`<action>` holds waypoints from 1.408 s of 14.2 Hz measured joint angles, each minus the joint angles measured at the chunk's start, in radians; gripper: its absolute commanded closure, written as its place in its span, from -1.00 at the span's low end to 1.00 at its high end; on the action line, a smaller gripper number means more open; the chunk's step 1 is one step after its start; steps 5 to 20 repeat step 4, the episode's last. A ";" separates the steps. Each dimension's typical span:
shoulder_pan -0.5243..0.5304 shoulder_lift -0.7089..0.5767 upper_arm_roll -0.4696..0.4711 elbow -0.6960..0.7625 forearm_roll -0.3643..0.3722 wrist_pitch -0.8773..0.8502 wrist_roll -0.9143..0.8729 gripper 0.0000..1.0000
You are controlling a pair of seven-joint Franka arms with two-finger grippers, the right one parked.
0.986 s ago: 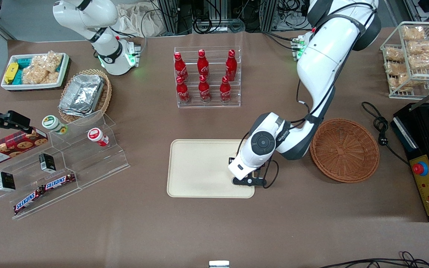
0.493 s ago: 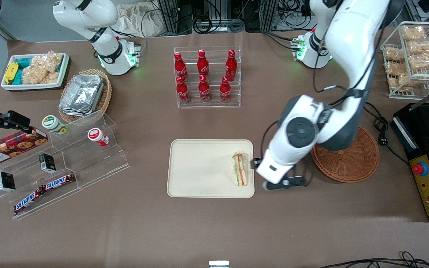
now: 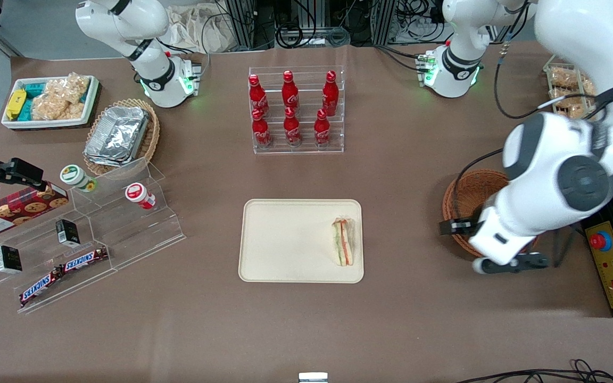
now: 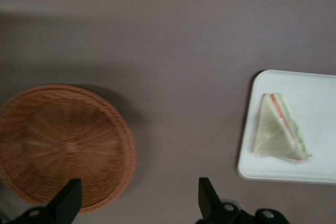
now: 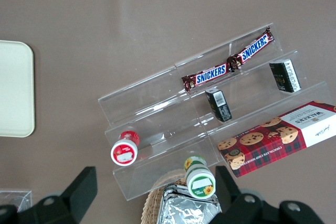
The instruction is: Place sandwich from basket to tray
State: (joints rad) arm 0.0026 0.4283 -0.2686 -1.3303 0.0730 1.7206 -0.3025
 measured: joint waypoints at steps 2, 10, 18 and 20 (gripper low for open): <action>0.052 -0.055 0.012 0.000 0.000 -0.022 0.058 -0.98; 0.088 -0.088 0.033 -0.002 0.000 -0.031 0.074 -0.98; 0.088 -0.088 0.033 -0.002 0.000 -0.031 0.074 -0.98; 0.088 -0.088 0.033 -0.002 0.000 -0.031 0.074 -0.98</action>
